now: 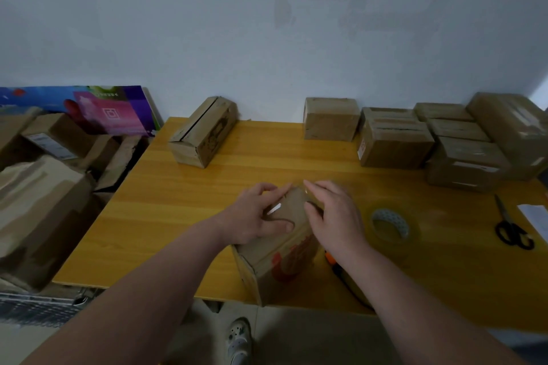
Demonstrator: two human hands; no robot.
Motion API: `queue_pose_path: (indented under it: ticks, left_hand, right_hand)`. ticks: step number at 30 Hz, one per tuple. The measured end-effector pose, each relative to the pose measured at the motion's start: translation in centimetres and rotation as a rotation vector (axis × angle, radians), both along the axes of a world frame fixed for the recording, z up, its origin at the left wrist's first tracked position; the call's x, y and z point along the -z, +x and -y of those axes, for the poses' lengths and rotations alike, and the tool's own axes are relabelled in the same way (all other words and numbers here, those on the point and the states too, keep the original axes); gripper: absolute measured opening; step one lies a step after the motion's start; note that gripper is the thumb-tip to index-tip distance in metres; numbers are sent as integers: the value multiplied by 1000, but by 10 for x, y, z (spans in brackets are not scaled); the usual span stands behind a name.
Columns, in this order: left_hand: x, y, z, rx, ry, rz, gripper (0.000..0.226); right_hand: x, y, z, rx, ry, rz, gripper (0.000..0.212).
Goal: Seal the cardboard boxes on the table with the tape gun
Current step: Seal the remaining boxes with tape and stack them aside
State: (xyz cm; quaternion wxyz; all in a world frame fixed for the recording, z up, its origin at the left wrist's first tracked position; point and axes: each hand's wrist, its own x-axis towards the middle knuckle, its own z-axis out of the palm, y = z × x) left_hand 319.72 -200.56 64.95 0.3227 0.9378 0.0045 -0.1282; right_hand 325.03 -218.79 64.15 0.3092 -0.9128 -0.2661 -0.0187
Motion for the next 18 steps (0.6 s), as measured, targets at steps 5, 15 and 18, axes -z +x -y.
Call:
queue_pose_path:
  ticks: [5,15,18]
  left_hand:
    - [-3,-2,3,102,244,63,71]
    - [-12,-5,13,158,516,53,61]
    - [-14,-4,15,154,506,13,57]
  right_hand:
    - [-2,0,2,-16,47,-45,41]
    - [-5,5,9,110,267,-181,36]
    - [-5,6,11,147,294,-195,40]
